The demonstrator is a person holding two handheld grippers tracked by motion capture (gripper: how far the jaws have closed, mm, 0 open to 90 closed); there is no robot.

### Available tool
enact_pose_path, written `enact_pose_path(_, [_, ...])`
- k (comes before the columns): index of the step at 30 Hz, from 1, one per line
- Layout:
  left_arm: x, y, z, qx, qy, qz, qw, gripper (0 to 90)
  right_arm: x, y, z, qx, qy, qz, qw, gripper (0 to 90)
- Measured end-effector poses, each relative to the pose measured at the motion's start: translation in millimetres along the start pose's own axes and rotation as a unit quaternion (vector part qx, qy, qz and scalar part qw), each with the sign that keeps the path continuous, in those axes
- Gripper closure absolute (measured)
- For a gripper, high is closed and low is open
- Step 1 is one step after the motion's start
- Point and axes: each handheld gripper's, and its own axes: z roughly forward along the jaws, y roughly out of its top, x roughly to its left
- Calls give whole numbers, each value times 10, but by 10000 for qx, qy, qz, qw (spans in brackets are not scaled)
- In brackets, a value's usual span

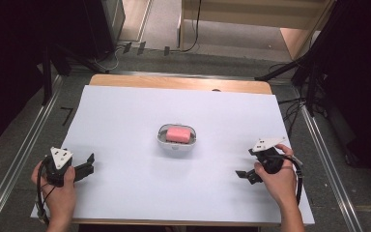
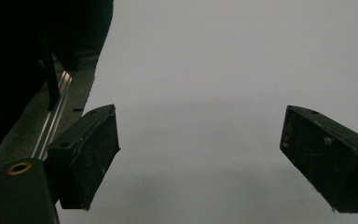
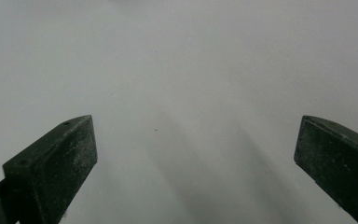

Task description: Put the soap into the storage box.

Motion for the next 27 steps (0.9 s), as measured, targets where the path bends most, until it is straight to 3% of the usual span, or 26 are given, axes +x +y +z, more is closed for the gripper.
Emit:
enact_pose_path(15, [-8, 0, 0, 6, 29, 36, 10000, 121, -68, -483, -182, -706, -105, 461, 9964, 0])
enact_pose_path(27, [-20, -2, -4, -13, 46, 56, 10000, 121, -100, -806, -322, -1273, -158, 836, 9882, 0])
